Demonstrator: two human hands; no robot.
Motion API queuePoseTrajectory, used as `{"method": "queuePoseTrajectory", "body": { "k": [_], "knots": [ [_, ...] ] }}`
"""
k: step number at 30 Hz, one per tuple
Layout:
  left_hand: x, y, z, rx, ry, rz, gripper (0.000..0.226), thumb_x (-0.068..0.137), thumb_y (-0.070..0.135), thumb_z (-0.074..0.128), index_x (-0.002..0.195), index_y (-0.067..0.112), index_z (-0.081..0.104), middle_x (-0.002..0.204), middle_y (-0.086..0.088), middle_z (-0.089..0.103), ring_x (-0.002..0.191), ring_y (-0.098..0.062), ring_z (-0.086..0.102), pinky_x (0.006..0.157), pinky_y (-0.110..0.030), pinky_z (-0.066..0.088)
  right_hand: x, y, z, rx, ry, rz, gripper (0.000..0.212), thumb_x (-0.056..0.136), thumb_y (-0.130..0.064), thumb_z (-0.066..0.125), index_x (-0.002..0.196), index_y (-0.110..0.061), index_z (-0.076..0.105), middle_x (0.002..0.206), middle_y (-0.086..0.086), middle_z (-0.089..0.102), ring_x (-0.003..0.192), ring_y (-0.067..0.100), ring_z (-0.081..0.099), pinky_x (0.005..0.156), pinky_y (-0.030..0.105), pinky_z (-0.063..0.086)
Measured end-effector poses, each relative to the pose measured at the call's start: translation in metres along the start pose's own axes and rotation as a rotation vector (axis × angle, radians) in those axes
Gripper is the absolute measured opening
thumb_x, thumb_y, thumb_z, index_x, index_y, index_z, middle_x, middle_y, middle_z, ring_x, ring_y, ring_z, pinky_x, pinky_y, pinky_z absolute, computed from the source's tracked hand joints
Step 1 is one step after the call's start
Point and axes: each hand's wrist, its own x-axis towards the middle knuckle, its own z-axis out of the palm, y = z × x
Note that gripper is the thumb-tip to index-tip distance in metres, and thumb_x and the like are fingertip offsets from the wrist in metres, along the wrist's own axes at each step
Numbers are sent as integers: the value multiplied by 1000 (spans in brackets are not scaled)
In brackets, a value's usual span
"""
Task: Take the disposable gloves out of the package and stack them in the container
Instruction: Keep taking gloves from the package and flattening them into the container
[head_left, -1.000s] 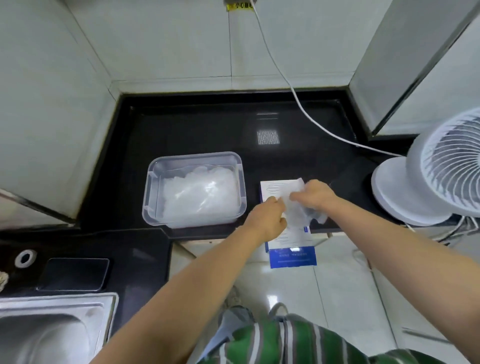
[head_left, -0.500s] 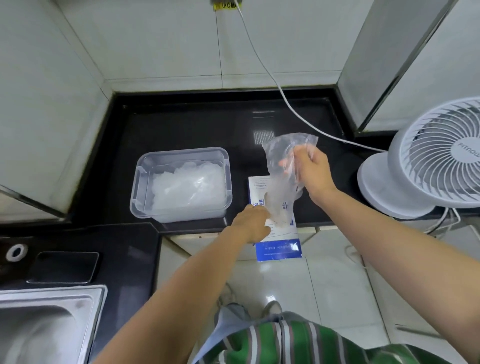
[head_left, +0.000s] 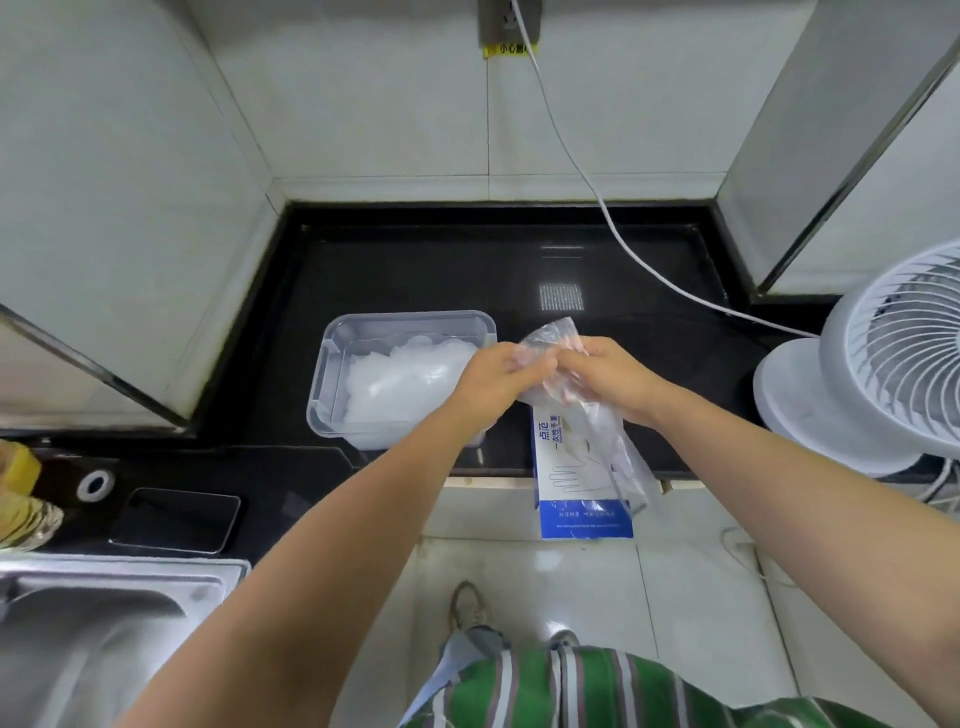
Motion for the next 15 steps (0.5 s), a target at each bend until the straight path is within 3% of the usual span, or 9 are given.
{"method": "queuePoseTrajectory", "body": {
  "k": [1,3,6,8,10,12,15],
  "knots": [
    [0,-1,-6,32,41,30,17,93,23,64,98,8,70,90,-3,69,73,0,63,66,-12,50,3,-3,2,20,-27,11,25,96,-26,60,102,-5,73,94,10,73,85,18,68,79,31,51],
    [2,-8,-20,83,154,66,16,93,21,62,91,7,71,88,-7,68,74,-9,62,68,-20,51,7,-6,3,10,-118,61,33,93,-33,65,106,-3,72,101,14,72,91,24,68,87,35,51],
    [3,-10,-46,32,249,-4,18,93,25,60,99,8,67,85,-5,63,65,-17,60,57,-22,52,14,-8,0,-88,-243,153,31,85,-33,73,94,-3,70,91,13,66,83,23,62,81,34,47],
    [3,-14,-62,65,265,-71,21,94,27,58,104,9,64,82,-6,61,55,-16,58,55,-21,51,18,-7,1,-53,-222,173,18,88,-24,72,86,-7,68,82,7,66,76,18,61,79,30,45],
    [4,-22,-77,145,271,-123,25,95,31,55,104,9,62,79,-7,61,61,-14,59,64,-24,51,25,-9,7,66,-151,168,11,92,-15,66,83,-10,67,72,-1,69,70,11,65,75,26,50],
    [4,-26,-88,154,221,-177,31,94,41,56,106,13,61,91,-6,65,78,-15,62,73,-26,50,31,-14,17,75,-99,152,11,93,-12,65,82,-12,67,68,-3,66,64,10,60,67,23,49],
    [5,-23,-92,6,143,-254,24,92,47,58,97,23,61,100,0,64,81,-11,64,63,-17,50,41,-22,35,-14,-156,136,11,90,-9,66,80,-12,66,67,2,63,55,9,52,57,21,41]
  ]
}}
